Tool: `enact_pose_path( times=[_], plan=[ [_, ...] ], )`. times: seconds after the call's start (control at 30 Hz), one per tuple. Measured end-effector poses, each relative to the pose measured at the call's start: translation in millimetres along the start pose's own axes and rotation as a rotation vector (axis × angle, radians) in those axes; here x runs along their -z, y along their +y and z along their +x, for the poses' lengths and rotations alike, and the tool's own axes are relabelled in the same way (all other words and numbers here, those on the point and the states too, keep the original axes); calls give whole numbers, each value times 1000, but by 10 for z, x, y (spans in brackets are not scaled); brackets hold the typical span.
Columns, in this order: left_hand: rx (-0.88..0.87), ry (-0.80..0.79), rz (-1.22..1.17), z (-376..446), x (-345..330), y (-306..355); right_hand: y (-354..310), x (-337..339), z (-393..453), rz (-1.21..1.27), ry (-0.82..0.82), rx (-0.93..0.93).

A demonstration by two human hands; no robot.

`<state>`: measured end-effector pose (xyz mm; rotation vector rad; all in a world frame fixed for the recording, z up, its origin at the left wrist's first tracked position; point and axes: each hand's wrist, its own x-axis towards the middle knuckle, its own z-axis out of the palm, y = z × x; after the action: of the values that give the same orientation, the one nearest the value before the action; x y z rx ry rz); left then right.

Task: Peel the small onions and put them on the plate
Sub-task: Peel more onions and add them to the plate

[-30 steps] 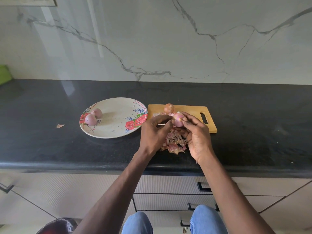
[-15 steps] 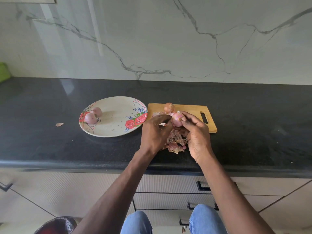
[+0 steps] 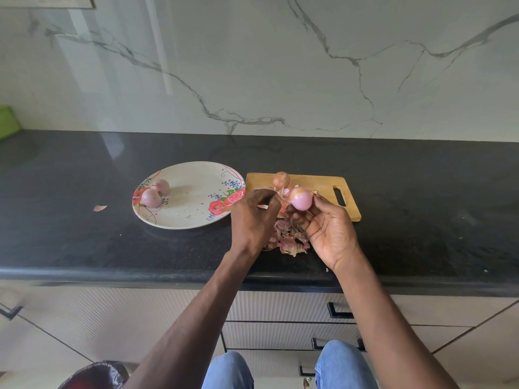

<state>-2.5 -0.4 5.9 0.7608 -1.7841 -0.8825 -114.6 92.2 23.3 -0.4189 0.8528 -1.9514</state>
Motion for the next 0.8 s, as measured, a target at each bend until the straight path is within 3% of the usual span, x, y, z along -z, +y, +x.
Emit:
enact_pose_path(
  times=[0.2,0.43,0.63,0.8],
  plan=[
    [101,49,97,47,-26,-13,-7,1,-1,69,20,-39],
    [34,-2,224,84,-35,-83,12,9,0,26,15,-13],
    [-78,-68,94,64,-26,-115,54,39,51,-99,73,68],
    [-50,-152,-74,34,16,-55,68,54,77,-241,105,121]
  ],
)
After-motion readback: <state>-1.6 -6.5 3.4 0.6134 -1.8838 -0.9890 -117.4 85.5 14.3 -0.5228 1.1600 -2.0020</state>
